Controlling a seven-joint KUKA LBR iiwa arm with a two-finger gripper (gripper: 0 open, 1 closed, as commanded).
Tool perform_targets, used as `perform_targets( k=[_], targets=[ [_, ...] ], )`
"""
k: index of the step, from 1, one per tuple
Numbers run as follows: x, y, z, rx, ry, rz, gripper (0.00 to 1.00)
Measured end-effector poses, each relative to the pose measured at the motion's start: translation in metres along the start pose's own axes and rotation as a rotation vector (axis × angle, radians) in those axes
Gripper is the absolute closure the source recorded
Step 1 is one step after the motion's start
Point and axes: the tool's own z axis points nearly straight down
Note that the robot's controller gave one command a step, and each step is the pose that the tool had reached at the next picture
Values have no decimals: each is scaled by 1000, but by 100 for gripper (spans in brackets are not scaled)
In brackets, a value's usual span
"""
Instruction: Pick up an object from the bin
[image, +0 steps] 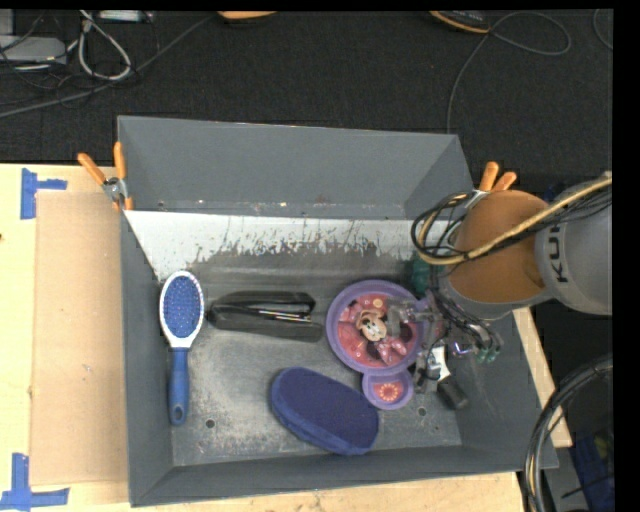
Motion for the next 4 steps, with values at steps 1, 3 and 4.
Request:
perform_targets(
  k=[1, 3, 4],
  targets=[
    [24, 16, 3, -3, 2, 340, 100],
    [20, 24, -54, -4, 12, 329, 100],
    [28, 9, -76, -4, 8, 330, 100]
  ],
)
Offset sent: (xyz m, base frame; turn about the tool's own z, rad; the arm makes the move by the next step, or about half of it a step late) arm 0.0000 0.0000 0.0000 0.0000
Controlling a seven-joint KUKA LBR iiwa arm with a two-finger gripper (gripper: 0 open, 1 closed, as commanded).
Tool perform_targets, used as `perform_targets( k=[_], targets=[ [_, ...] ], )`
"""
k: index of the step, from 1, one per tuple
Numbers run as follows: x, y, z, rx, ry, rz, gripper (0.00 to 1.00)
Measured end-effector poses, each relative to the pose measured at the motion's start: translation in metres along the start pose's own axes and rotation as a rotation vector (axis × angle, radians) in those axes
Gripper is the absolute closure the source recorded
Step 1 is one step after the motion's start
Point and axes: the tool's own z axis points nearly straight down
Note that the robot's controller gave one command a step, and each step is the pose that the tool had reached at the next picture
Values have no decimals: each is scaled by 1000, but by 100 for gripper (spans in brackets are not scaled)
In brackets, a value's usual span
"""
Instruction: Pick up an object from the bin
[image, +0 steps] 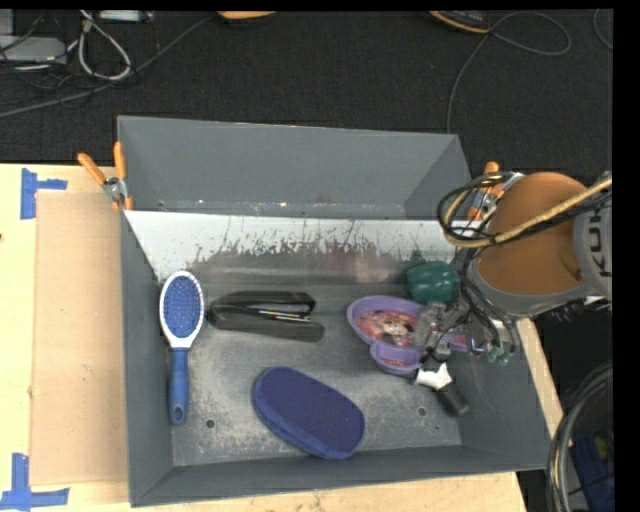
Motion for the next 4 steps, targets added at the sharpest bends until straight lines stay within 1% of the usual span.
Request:
perform_targets(
  k=[1, 2, 3, 4],
  targets=[
    [-5, 8, 5, 0, 1, -33, 100],
    [-4, 10, 13, 0, 5, -45, 100],
    [-14, 26, 45, -1, 10, -124, 100],
    [-12, 23, 40, -2, 10, -126, 100]
  ],
)
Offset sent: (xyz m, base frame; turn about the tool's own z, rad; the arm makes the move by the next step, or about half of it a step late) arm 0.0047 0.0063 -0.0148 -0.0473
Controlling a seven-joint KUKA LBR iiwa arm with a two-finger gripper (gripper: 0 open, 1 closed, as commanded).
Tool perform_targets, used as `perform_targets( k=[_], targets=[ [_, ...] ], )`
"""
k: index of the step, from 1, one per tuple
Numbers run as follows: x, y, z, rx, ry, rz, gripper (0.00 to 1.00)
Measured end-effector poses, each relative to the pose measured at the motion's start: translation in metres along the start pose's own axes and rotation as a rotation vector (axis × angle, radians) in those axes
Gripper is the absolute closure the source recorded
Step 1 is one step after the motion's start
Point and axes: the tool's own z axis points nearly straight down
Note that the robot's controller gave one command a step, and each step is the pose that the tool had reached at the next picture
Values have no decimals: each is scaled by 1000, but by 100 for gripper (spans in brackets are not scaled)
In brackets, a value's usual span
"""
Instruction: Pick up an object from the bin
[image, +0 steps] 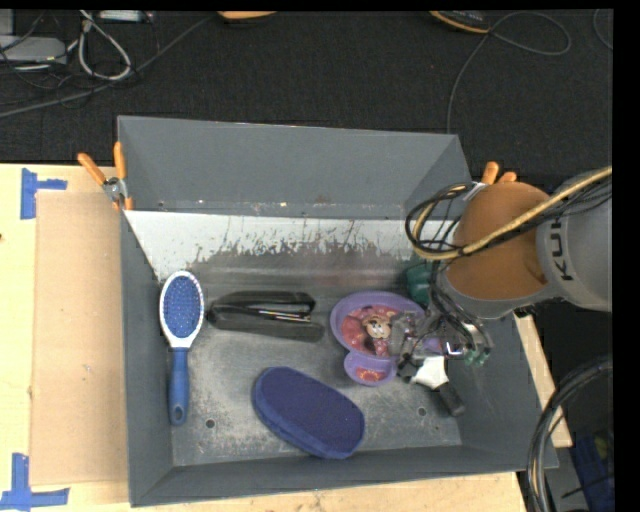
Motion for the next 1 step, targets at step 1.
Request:
perform_targets(
  k=[1],
  targets=[
    [8, 10, 27, 0, -3, -116, 100]
  ],
)
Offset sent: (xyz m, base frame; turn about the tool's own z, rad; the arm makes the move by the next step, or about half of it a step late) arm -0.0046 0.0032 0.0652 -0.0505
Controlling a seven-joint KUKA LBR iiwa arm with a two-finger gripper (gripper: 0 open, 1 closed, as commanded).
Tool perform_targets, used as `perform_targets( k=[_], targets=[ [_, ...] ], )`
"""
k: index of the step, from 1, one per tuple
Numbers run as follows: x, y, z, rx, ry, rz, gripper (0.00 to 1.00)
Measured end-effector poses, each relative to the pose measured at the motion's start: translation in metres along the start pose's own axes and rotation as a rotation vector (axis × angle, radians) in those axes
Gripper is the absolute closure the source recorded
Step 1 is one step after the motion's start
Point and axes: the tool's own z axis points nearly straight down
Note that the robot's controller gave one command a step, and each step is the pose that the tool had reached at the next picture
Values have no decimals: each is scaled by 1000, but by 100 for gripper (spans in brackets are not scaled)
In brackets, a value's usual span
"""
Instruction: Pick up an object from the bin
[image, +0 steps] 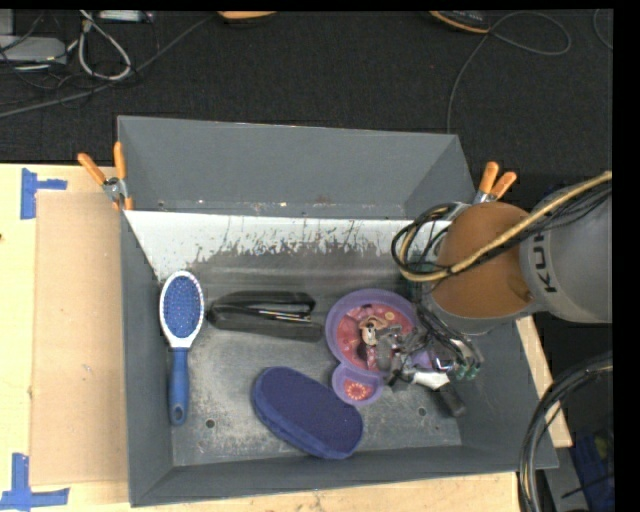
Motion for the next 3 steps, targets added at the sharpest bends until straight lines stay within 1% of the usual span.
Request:
perform_targets(
  k=[1, 2, 3],
  targets=[
    [1, -2, -46, 0, 4, 22, 100],
    [-15, 17, -84, -2, 5, -32, 100],
    [-16, 4, -133, 1, -1, 46, 100]
  ],
)
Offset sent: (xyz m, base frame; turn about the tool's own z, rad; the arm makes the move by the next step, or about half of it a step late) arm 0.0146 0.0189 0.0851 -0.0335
